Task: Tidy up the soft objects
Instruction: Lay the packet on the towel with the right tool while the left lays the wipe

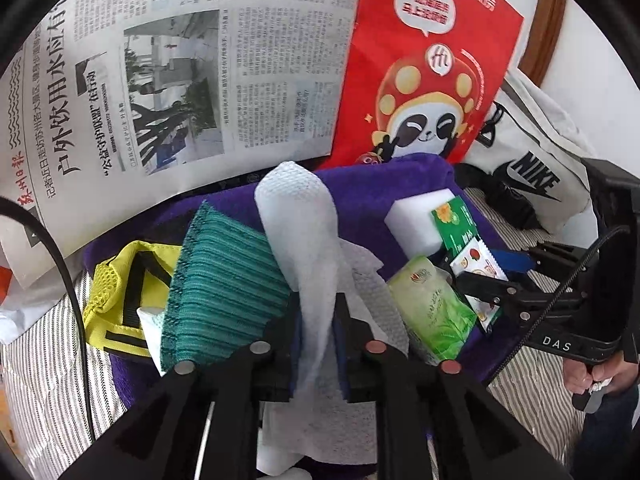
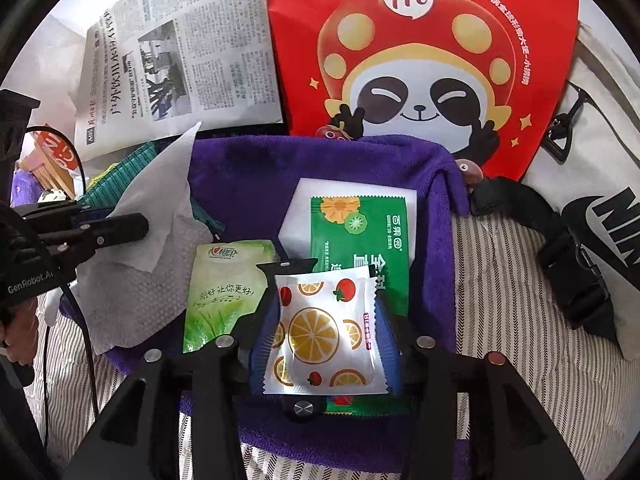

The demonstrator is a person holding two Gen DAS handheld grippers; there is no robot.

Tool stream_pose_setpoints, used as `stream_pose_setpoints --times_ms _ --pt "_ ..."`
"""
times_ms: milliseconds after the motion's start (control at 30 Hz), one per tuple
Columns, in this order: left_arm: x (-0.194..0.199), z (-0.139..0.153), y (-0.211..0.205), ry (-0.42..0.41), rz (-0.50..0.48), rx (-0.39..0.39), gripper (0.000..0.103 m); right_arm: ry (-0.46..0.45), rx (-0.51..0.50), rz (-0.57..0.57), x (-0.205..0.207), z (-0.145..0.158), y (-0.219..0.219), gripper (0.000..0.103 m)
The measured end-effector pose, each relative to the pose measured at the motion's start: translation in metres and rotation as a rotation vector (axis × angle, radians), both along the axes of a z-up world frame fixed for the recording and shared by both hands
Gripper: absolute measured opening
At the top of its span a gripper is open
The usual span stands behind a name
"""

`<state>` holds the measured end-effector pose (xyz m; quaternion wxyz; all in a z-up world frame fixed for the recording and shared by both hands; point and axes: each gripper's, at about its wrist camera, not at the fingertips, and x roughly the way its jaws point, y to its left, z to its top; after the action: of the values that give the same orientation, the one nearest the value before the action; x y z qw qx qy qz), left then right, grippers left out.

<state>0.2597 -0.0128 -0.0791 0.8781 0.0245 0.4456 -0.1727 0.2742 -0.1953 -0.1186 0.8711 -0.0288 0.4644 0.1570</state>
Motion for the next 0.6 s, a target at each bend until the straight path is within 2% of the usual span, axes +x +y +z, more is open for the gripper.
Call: stream_pose_setpoints --times_ms 167,233,300,333,400,600 --pt "-0.007 0.003 -0.009 0.001 -0.023 0.068 0.029 -0.013 0.012 0.013 -0.003 0.003 0.000 0.056" --pt "-0.010 0.005 -0.011 0.010 -0.039 0.065 0.041 -0.021 0.023 0.013 -0.004 0.006 0.000 0.061" --pt "-0.012 0.005 -0.013 0.010 -0.042 0.079 0.047 -0.025 0.026 0.014 -0.006 0.009 -0.002 0.064" --pt "-0.013 0.006 -0.014 0.010 -0.040 0.091 0.048 -0.030 0.024 0.012 -0.007 0.010 -0.003 0.065" --pt "-0.016 0.006 -0.017 0.010 -0.035 0.119 0.054 -0.031 0.018 0.012 -0.007 0.011 -0.003 0.077" --pt "-0.028 0.011 -0.017 0.008 -0.014 0.181 0.060 -0.013 0.089 -0.003 -0.005 0.014 -0.010 0.079"
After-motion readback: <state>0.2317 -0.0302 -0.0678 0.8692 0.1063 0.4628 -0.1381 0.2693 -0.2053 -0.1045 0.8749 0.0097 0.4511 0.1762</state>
